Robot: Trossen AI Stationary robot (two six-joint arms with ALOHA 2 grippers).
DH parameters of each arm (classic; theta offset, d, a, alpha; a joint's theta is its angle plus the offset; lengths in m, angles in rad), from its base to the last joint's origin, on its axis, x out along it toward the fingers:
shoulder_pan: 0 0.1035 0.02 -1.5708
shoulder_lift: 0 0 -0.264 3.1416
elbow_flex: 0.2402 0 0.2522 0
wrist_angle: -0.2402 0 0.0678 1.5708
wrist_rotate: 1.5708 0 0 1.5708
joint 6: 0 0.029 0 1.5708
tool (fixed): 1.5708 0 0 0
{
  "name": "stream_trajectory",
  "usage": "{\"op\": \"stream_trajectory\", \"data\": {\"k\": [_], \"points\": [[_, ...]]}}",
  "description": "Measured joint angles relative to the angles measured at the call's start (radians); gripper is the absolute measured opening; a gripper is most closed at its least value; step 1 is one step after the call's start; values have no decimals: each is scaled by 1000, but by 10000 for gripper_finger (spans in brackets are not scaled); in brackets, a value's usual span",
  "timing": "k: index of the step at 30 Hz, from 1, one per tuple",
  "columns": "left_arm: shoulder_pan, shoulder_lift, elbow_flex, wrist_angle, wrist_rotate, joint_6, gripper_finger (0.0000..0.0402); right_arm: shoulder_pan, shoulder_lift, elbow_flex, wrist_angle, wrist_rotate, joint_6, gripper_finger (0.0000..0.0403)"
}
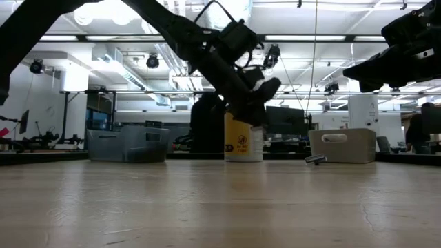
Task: Pick & Place Travel size toiletries
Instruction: Put the blue razor into the bottom black bin
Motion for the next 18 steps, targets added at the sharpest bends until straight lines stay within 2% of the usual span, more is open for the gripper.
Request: {"op": "stream_trajectory", "data": {"k": [18], "points": [[0,-145,0,3,-34,22,43,0,-2,0,0,0,0,8]]}}
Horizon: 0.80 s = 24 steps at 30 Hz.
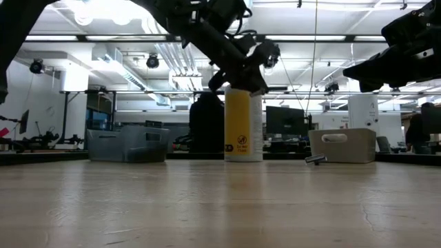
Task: Pick & Place Travel size toiletries
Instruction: Put the blue razor into the bottom black bin
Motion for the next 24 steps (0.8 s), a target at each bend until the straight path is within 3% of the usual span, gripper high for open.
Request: {"op": "stream_trajectory", "data": {"k": [9,16,24], "points": [[-4,-73,-1,-32,10,135,43,0,0,0,0,0,0,8],[-27,-180,-25,-175,15,245,43,0,0,0,0,0,0,8],[-80,-314,-246,-60,42,260,43,0,0,0,0,0,0,8]]}}
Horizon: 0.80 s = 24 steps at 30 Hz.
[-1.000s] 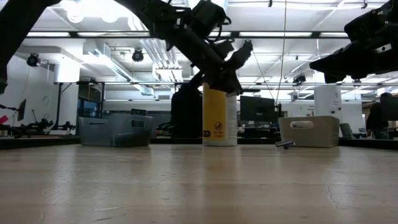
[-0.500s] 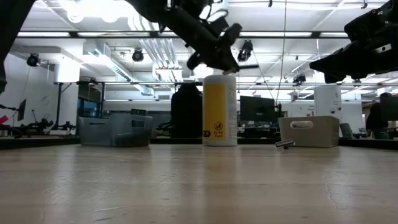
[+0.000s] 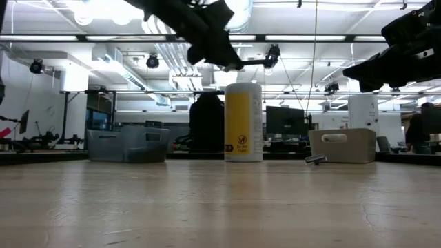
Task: Pick & Place Travel size toiletries
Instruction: Put the blue razor into the bottom black bin
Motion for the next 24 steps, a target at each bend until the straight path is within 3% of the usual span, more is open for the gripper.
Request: {"op": "stream_trajectory", "data": {"k": [8,17,24], "points": [[-83,-222,-229,96,24,5,43,0,0,0,0,0,0,8],[-171,-453,-347,23,39,11,43,0,0,0,1,0,0,8],[-281,-565,-402,-69,81,-6,43,0,0,0,1,0,0,8]]}}
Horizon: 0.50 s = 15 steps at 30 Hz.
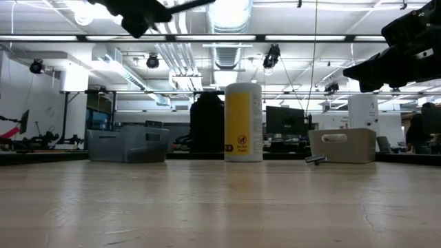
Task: Pick & Place Travel size toiletries
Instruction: Put the blue razor into the bottom black bin
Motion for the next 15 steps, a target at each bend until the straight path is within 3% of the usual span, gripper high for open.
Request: {"op": "stream_trajectory", "data": {"k": [7,15], "points": [[-117,-39,-14,-60,31,0,43,0,0,0,0,0,0,8],[-230,-41,-13,-148,187,28,43,0,0,0,0,0,0,8]]}}
